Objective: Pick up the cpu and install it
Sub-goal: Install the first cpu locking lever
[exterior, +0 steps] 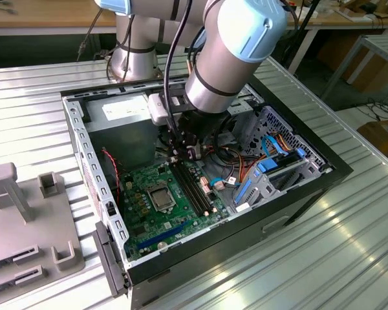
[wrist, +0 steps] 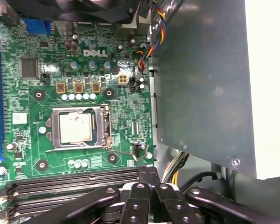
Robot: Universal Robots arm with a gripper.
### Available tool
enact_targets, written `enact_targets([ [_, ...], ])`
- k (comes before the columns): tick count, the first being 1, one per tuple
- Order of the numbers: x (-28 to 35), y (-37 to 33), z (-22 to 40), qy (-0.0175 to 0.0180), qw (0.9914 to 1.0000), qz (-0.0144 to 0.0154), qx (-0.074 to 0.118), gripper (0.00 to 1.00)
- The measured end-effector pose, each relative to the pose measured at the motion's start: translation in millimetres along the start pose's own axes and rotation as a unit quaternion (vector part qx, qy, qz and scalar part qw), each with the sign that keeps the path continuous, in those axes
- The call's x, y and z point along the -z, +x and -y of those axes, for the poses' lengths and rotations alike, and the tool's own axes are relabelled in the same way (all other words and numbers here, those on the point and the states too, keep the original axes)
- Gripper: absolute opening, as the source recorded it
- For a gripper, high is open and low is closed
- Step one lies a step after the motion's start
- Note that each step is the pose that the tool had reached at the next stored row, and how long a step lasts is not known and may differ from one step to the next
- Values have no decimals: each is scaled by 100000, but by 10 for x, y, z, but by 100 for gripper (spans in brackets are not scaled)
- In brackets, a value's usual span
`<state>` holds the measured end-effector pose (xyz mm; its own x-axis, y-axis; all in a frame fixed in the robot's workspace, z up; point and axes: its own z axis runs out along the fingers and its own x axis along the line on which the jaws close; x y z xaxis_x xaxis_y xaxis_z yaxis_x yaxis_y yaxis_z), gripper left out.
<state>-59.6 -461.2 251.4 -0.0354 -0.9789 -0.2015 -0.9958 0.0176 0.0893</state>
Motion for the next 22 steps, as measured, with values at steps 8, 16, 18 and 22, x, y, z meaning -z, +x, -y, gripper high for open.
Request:
enact_targets([
  [8, -9, -15, -49, 136, 99992, 1250, -2, 11],
  [16, -17, -14, -103, 138, 99988, 1556, -7, 11],
  [18, -17, -10, -105, 137, 99988, 1552, -6, 11],
  [22, -15, 1, -107, 140, 99988, 1563, -22, 11],
])
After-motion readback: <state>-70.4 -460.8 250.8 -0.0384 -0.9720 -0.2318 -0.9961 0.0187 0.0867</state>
